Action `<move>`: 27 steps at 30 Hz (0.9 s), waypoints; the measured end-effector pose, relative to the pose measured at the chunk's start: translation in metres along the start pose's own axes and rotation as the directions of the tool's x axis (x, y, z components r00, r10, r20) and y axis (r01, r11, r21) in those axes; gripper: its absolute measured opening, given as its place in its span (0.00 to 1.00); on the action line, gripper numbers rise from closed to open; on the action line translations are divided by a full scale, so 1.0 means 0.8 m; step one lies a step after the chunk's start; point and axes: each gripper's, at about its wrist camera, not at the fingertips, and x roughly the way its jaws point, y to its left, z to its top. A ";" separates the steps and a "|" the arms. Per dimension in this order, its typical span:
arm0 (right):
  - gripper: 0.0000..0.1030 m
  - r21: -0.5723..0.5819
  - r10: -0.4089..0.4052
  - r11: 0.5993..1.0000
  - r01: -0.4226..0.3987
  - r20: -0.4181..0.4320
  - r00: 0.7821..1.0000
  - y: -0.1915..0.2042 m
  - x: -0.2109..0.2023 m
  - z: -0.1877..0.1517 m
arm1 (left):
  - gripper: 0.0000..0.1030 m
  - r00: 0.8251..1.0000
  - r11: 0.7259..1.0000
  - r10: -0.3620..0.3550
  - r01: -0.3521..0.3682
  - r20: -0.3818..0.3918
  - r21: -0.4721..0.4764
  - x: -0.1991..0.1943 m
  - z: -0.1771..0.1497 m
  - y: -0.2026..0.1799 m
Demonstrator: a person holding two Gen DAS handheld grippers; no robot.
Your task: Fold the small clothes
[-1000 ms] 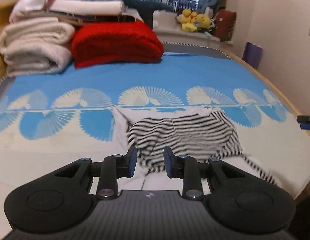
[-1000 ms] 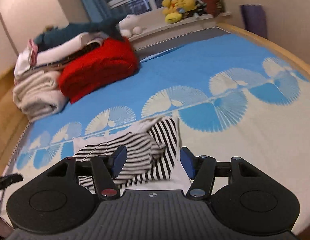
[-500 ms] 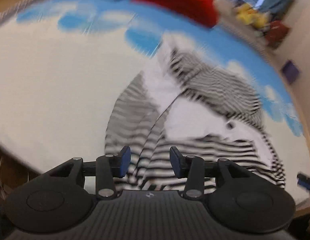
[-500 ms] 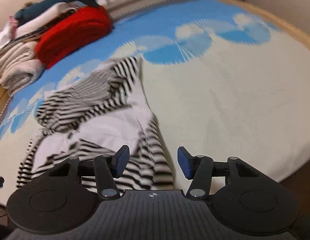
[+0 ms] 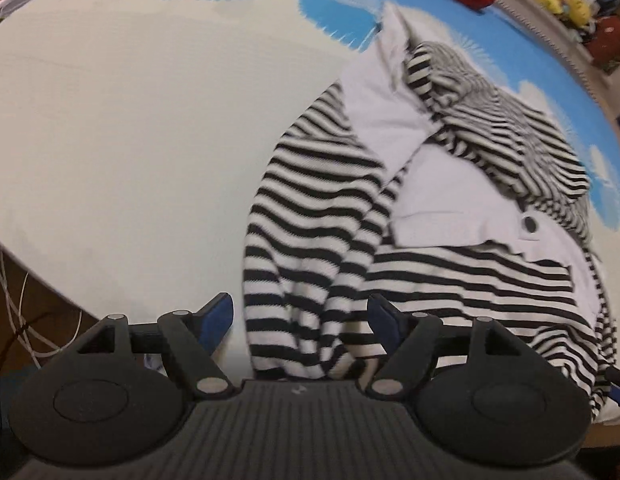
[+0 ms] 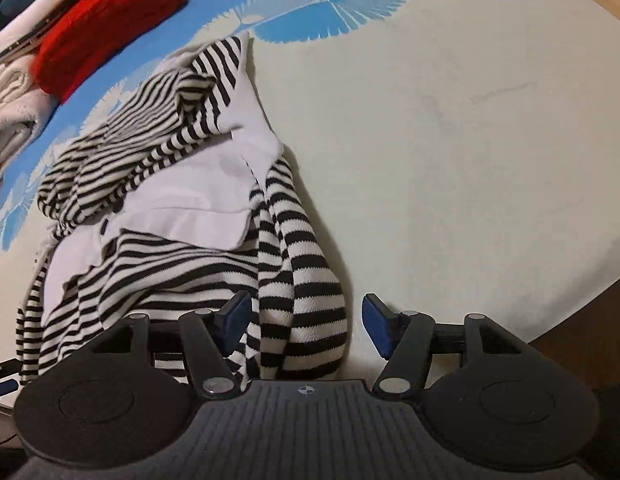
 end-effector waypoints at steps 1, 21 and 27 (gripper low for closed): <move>0.61 -0.002 -0.003 1.000 0.003 -0.006 1.000 0.000 0.003 -0.001 | 0.76 1.000 1.000 0.004 -0.004 -0.007 -0.007 0.004 0.001 0.000; 0.06 -0.063 0.019 0.998 -0.023 -0.058 0.998 0.011 0.017 -0.010 | 0.09 0.999 0.998 -0.003 0.006 -0.040 0.061 0.027 -0.007 -0.014; 0.03 0.111 0.070 0.990 -0.089 0.168 0.983 -0.029 -0.042 0.017 | 0.09 0.986 0.989 -0.142 0.138 0.087 0.060 -0.026 -0.015 -0.017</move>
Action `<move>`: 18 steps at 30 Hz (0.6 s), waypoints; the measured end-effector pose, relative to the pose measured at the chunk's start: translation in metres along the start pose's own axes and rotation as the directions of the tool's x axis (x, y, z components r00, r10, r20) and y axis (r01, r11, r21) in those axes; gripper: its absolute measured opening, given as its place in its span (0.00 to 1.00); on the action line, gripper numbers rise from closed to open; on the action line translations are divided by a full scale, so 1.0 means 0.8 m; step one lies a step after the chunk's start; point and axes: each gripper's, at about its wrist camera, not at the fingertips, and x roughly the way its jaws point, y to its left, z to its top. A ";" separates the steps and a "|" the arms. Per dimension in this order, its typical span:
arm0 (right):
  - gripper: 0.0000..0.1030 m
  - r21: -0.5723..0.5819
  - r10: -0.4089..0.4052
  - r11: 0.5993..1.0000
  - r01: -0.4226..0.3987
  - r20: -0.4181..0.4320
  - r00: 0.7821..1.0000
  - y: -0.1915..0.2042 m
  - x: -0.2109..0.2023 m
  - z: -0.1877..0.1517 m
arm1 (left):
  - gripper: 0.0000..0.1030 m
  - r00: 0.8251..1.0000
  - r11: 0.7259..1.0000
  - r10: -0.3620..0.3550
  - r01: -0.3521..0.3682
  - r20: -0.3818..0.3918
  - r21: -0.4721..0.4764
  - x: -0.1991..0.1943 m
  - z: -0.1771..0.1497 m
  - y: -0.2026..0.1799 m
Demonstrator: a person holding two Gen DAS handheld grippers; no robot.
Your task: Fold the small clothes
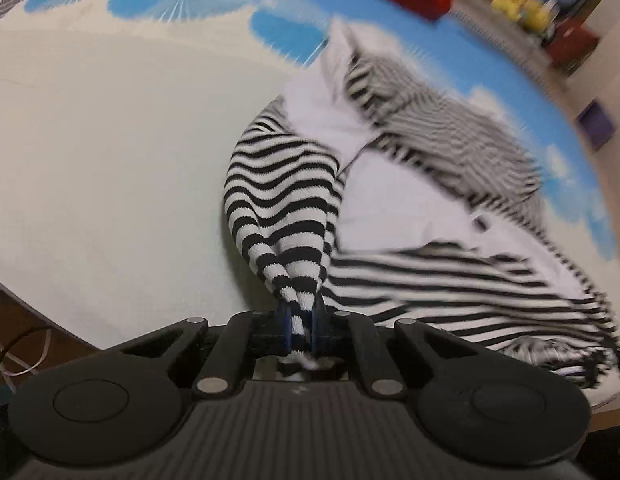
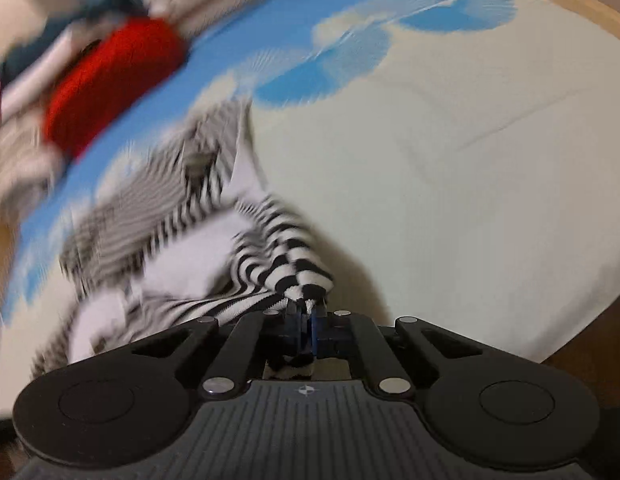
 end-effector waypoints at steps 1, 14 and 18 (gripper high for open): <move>0.03 0.010 -0.001 1.000 0.001 -0.005 1.000 -0.003 -0.001 0.000 | 0.09 1.000 1.000 0.007 -0.007 -0.002 0.003 -0.003 -0.003 0.000; 0.24 -0.079 -0.112 0.992 0.095 -0.254 0.961 0.007 0.050 -0.034 | 0.42 0.985 0.992 0.111 -0.118 -0.132 -0.049 0.037 -0.004 0.018; 0.29 -0.102 -0.136 0.988 0.113 -0.258 0.957 0.004 0.057 -0.035 | 0.44 0.975 0.988 0.145 -0.152 -0.167 -0.027 0.046 -0.007 0.017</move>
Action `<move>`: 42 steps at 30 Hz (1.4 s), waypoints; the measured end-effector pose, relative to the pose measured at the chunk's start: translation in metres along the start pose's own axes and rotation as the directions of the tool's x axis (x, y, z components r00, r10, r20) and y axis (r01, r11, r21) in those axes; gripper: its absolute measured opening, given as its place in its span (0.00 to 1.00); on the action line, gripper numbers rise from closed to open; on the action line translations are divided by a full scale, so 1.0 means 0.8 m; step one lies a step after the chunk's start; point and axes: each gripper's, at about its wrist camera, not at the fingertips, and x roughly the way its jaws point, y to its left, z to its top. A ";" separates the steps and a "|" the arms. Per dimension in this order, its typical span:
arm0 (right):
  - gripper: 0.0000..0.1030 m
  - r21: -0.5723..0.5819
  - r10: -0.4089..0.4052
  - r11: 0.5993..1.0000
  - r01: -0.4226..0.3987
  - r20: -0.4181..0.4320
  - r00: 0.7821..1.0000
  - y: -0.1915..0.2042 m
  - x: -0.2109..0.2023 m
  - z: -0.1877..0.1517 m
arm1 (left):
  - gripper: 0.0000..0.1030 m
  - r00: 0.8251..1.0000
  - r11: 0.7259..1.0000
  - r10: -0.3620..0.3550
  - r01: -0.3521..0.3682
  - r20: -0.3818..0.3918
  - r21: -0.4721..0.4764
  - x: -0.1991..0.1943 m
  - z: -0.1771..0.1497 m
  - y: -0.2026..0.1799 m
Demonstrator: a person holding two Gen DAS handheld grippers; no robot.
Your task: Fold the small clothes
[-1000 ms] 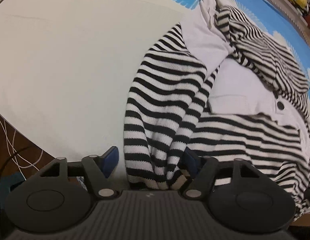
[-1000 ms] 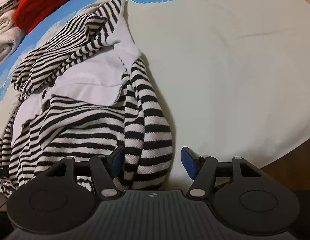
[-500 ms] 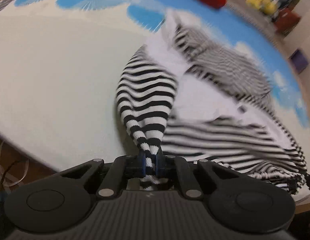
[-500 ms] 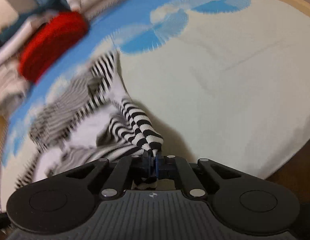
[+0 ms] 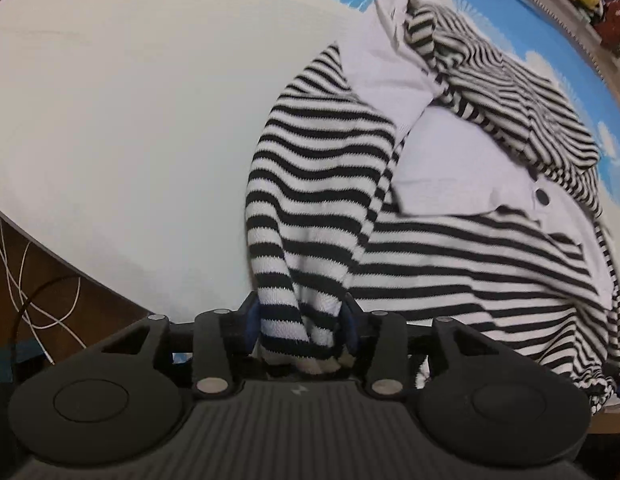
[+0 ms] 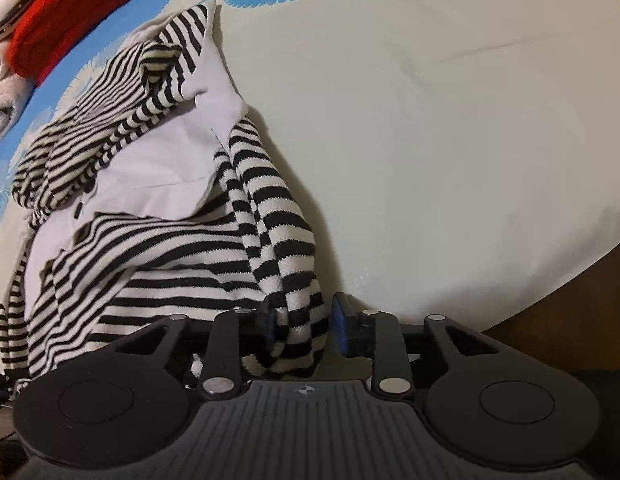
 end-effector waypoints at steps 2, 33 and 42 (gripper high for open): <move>0.30 -0.020 -0.006 1.000 0.006 -0.003 1.000 0.002 0.001 -0.003 | 0.44 1.000 1.000 0.007 -0.007 -0.007 0.006 0.002 -0.001 -0.001; 0.06 -0.085 0.076 0.993 -0.080 -0.046 0.996 0.020 0.003 -0.012 | 0.17 0.998 1.000 0.017 -0.016 0.052 -0.019 -0.010 -0.005 -0.003; 0.03 -0.043 0.227 0.974 -0.223 0.177 0.958 0.010 -0.081 0.019 | 0.07 0.950 0.993 -0.112 0.095 0.292 0.074 -0.095 0.007 -0.024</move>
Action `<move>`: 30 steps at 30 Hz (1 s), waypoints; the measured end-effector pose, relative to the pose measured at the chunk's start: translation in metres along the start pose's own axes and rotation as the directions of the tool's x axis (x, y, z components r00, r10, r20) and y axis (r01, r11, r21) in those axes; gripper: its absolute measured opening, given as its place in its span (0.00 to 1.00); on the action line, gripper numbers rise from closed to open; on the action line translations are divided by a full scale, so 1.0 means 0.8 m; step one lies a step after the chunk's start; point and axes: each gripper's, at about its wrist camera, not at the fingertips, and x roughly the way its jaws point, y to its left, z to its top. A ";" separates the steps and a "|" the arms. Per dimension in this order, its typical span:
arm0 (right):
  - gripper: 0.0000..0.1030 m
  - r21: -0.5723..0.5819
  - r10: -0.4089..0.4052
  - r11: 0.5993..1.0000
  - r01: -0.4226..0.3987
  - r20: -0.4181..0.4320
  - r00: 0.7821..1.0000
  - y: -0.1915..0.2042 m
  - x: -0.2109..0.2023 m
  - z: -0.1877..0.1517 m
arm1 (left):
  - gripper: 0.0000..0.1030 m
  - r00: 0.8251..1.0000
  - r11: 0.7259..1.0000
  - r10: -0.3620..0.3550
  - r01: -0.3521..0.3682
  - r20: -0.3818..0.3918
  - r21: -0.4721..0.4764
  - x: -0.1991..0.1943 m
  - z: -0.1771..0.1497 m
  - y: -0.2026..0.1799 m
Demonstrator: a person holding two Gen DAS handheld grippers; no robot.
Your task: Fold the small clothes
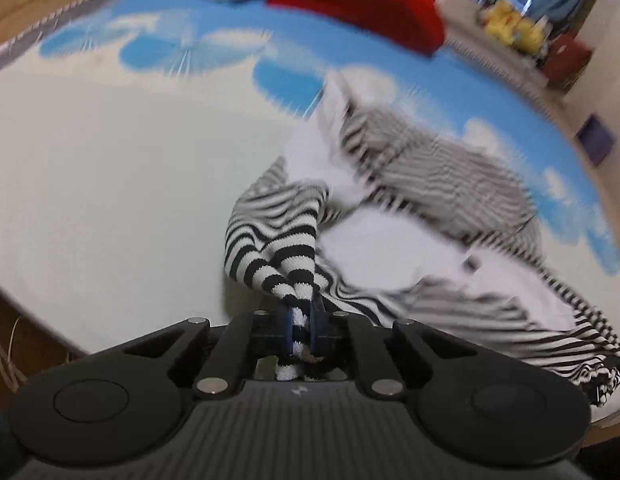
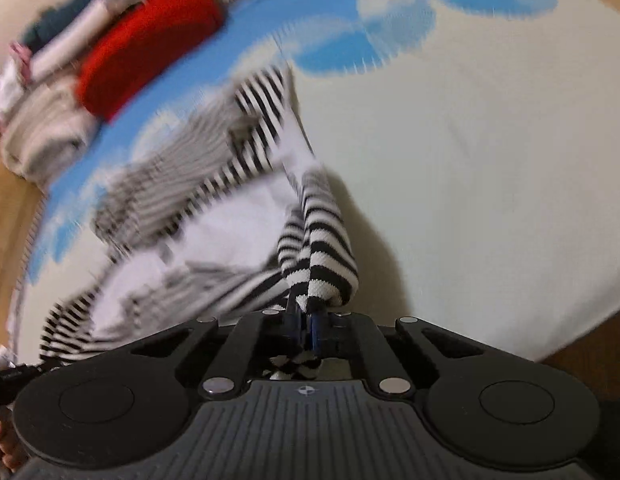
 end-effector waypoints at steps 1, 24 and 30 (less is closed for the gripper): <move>0.03 0.008 0.021 1.000 -0.022 0.024 0.999 0.002 -0.014 0.007 | 0.07 1.000 1.000 -0.020 0.020 0.022 0.002 -0.013 0.005 -0.002; 0.09 -0.057 0.032 0.998 -0.035 -0.045 0.998 0.013 0.019 0.143 | 0.14 0.967 0.983 -0.177 0.167 -0.185 -0.071 0.096 0.132 -0.002; 0.23 0.038 -0.063 0.997 0.066 -0.064 0.996 -0.015 0.094 0.153 | 0.41 0.951 0.944 -0.253 0.203 -0.176 -0.259 0.121 0.154 0.048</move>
